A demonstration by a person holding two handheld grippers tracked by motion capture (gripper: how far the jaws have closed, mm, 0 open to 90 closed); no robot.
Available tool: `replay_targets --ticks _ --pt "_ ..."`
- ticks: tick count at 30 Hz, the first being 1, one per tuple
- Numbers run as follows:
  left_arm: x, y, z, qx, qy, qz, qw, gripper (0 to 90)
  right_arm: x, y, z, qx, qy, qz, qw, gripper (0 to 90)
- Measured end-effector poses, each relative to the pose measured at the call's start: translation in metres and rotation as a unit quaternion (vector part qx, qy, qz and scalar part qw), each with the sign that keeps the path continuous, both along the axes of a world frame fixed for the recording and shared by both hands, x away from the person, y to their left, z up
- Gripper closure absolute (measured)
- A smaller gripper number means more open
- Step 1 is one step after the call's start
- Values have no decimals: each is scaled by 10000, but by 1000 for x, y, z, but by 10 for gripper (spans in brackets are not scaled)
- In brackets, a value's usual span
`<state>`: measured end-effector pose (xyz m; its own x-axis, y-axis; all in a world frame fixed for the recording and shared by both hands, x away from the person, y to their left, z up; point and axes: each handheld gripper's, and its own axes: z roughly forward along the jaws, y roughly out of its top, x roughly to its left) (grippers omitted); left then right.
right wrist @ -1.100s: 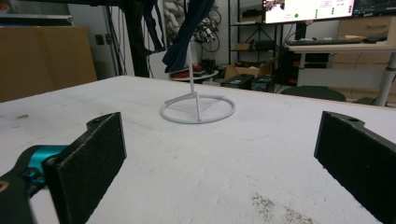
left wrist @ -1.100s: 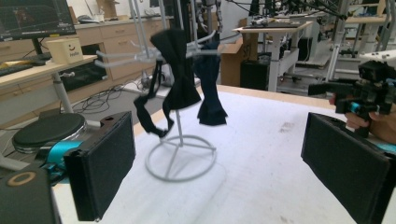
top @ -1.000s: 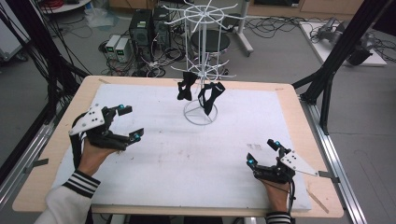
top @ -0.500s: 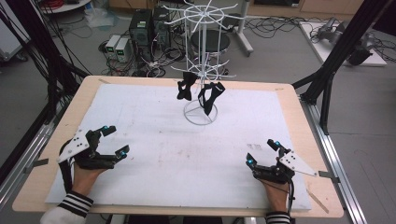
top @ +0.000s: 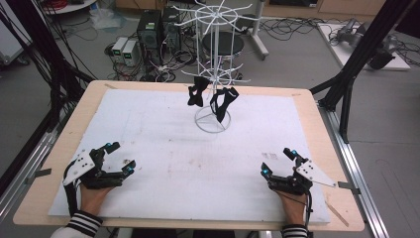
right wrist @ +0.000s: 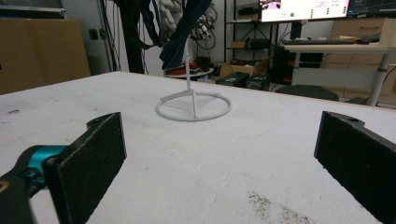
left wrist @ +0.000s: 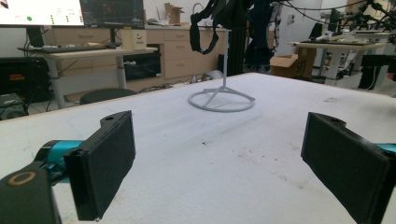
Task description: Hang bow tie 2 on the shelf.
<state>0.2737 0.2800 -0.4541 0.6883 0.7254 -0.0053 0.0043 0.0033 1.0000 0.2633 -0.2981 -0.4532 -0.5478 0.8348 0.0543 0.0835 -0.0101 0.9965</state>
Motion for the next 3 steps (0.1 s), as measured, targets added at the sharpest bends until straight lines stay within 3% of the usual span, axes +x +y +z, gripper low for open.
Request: replay_targets --ticks 3 --pt "0 1 0 -38 14 45 10000 105 0 0 0 -53 -55 0 10000 14"
